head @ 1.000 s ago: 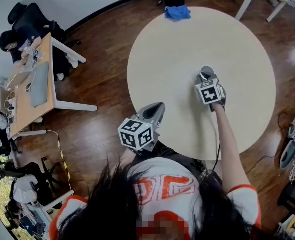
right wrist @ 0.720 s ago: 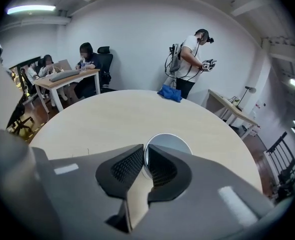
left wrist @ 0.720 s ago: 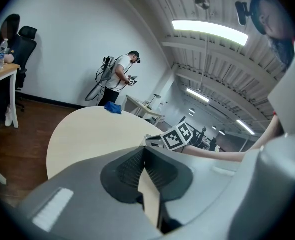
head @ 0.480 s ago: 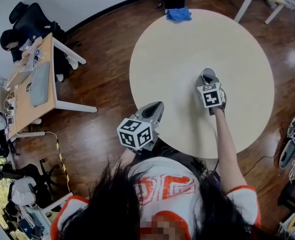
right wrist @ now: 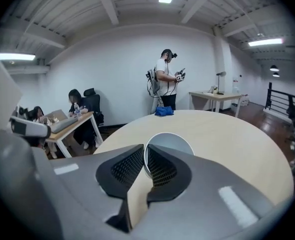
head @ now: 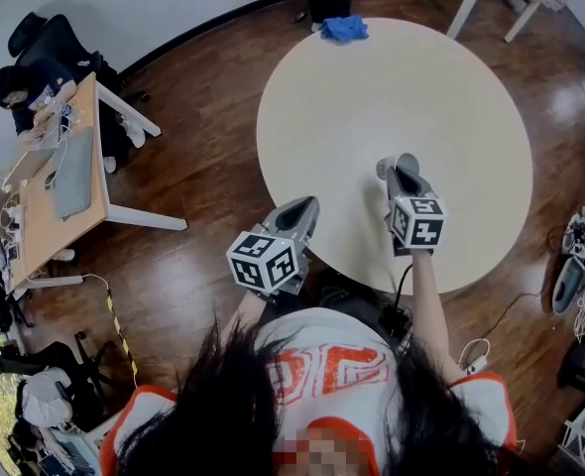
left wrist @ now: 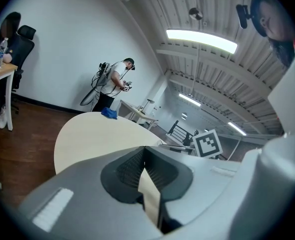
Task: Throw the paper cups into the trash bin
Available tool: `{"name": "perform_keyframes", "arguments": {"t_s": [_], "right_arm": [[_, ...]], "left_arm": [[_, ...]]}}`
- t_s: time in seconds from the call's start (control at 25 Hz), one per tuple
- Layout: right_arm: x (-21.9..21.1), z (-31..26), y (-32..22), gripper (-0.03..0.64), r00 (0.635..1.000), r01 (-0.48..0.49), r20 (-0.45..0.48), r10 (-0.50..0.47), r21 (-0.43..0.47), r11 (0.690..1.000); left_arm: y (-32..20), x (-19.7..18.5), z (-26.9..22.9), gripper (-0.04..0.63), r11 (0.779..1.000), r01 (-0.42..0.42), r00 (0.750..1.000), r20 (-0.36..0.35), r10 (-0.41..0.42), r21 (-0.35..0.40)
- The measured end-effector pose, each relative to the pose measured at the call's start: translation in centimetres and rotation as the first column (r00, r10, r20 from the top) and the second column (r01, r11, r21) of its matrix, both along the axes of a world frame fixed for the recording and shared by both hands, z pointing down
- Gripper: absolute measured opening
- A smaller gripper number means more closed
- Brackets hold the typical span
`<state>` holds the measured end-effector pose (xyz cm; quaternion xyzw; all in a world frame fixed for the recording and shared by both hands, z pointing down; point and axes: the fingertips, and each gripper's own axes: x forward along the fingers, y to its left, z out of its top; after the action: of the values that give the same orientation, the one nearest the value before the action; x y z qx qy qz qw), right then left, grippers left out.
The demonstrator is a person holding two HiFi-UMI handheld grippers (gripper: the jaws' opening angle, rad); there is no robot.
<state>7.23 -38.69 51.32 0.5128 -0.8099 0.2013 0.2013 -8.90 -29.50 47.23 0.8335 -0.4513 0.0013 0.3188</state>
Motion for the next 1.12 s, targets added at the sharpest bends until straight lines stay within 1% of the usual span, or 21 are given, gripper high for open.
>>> {"name": "perform_keyframes", "arguments": {"t_s": [0.08, 0.12, 0.32, 0.44, 0.56, 0.68, 0.8, 1.12], "right_arm": [[-0.5, -0.7, 2.0, 0.029, 0.998, -0.025, 0.052, 0.025, 0.001, 1.000], [-0.9, -0.9, 3.0, 0.029, 0.998, -0.031, 0.063, 0.031, 0.000, 1.000], [-3.0, -1.4, 7.7, 0.029, 0.998, -0.050, 0.046, 0.050, 0.002, 0.999], [-4.7, -1.6, 10.5, 0.029, 0.994, -0.075, 0.078, 0.075, -0.006, 0.997], [-5.9, -1.6, 13.4, 0.029, 0.990, -0.102, 0.095, 0.103, -0.015, 0.995], [-6.8, -1.3, 16.2, 0.029, 0.989, -0.119, 0.083, 0.121, -0.024, 0.993], [-7.1, -1.2, 18.6, 0.029, 0.988, -0.137, 0.071, 0.139, -0.034, 0.990], [-7.2, -1.5, 23.0, 0.029, 0.984, -0.171, 0.043, 0.173, -0.052, 0.984]], "left_arm": [[0.5, -0.4, -0.2, 0.000, 1.000, -0.008, 1.000, -0.008, 0.008, 0.009], [0.9, -0.7, -0.3, 0.000, 1.000, -0.014, 1.000, -0.012, 0.014, 0.012], [2.9, -1.8, -0.3, 0.000, 0.999, -0.053, 0.998, -0.044, 0.053, 0.008], [4.2, -2.2, -0.2, 0.000, 0.996, -0.088, 0.994, -0.058, 0.088, 0.004], [5.9, -2.2, -0.1, 0.000, 0.991, -0.137, 0.989, -0.055, 0.137, 0.006], [7.9, -2.5, 0.2, 0.000, 0.985, -0.174, 0.982, -0.068, 0.173, -0.003], [9.5, -2.4, 0.6, 0.000, 0.982, -0.190, 0.978, -0.092, 0.188, -0.015], [11.7, -1.4, 0.6, 0.000, 0.971, -0.239, 0.963, -0.132, 0.235, -0.016]]}}
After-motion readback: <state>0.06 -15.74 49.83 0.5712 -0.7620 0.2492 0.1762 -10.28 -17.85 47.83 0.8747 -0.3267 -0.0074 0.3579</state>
